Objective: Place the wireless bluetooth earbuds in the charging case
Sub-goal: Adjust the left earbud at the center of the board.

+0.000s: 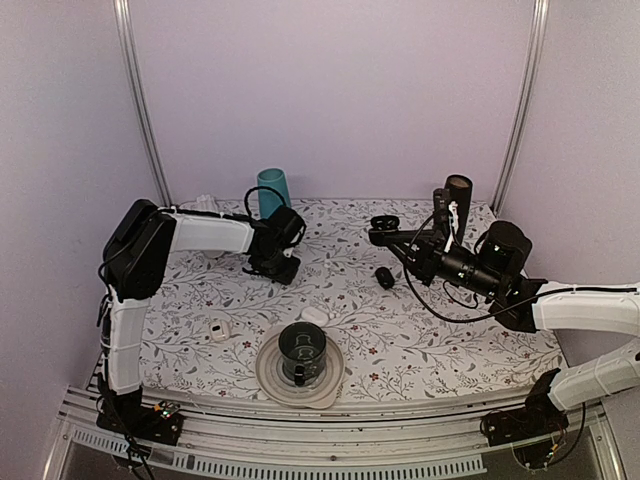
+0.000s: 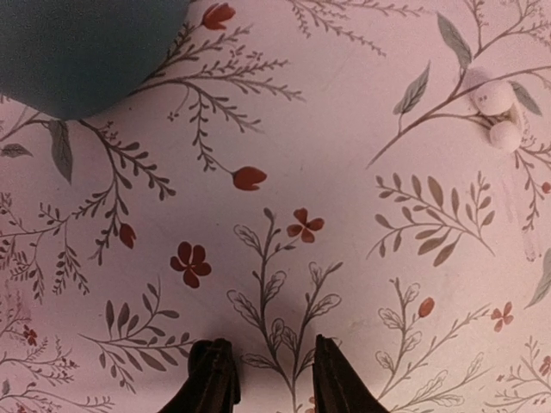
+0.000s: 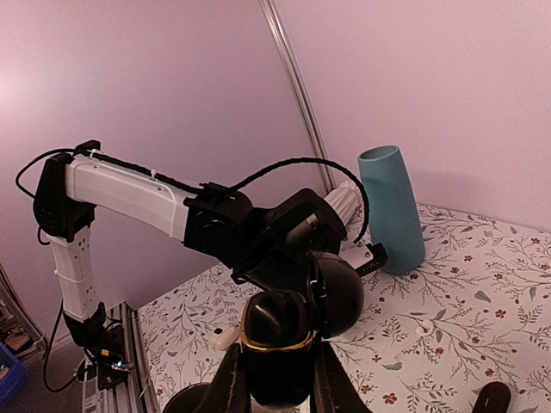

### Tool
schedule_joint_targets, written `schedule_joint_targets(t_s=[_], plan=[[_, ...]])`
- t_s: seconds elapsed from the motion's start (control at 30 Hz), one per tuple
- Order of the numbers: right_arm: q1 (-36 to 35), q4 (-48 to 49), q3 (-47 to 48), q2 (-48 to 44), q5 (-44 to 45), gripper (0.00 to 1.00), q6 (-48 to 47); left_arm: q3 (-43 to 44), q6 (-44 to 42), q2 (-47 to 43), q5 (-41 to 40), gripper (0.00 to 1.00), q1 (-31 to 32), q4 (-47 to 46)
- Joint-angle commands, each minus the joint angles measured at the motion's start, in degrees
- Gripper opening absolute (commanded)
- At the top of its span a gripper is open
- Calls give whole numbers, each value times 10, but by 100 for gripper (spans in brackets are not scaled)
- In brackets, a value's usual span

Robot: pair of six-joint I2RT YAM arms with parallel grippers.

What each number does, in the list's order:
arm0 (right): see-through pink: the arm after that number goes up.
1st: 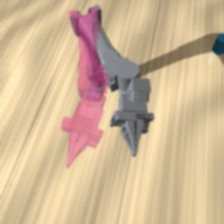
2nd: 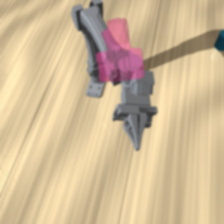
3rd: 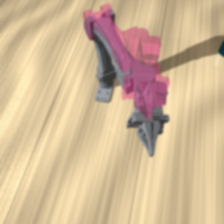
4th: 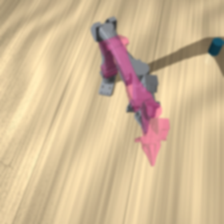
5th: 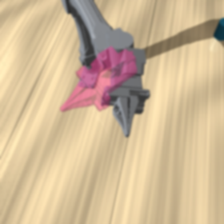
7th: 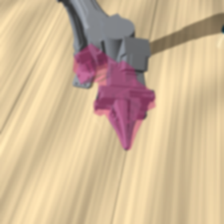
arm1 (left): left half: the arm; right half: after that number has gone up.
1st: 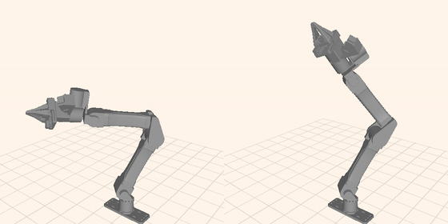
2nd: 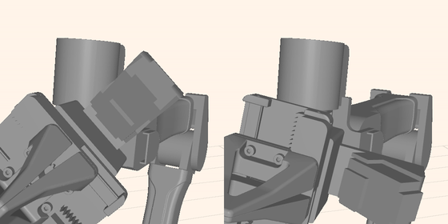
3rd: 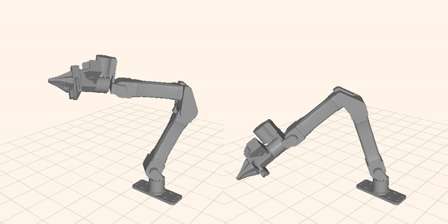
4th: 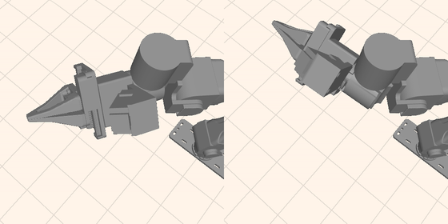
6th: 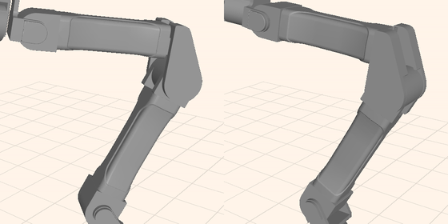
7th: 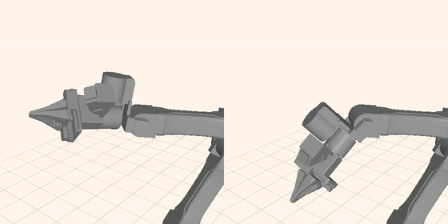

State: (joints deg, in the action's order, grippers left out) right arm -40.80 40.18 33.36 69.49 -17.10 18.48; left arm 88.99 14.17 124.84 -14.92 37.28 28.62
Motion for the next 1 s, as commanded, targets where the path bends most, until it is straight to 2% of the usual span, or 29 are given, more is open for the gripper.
schedule_joint_targets(t_s=[0.0, 0.97], plan=[[3, 1, 1, -5, -2, 3, 4, -4, 5, -19, -3, 34, -8, 3], [3, 0, 13, 9, -11, 3, 7, -25, 10, -47, -1, 34, -24, -2]])
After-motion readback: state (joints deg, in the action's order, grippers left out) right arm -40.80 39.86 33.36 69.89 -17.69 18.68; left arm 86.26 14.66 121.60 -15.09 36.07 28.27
